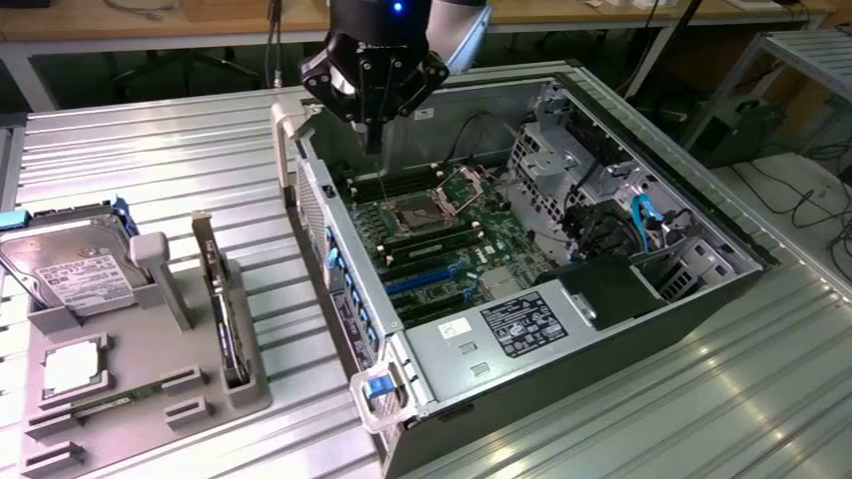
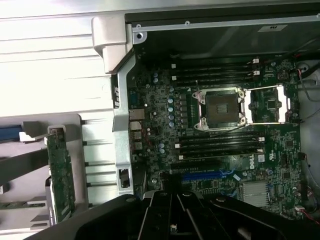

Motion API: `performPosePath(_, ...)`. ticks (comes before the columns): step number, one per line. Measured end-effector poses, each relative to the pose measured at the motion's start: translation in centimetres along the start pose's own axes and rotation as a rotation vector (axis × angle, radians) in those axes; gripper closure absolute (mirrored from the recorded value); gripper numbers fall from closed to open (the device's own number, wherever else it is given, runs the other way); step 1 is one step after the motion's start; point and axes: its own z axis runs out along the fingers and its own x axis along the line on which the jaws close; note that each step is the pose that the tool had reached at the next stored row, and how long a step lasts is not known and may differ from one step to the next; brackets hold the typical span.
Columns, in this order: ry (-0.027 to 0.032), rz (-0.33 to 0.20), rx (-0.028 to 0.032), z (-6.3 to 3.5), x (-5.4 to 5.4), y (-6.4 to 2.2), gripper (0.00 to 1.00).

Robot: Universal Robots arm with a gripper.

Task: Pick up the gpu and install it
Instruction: 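Reach for the gpu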

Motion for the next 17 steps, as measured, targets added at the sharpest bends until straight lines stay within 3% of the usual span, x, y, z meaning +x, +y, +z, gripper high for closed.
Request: performPosePath(17,0.0003,-0.006,-0.0001,-0.01,4.5,-1.66,0.89)
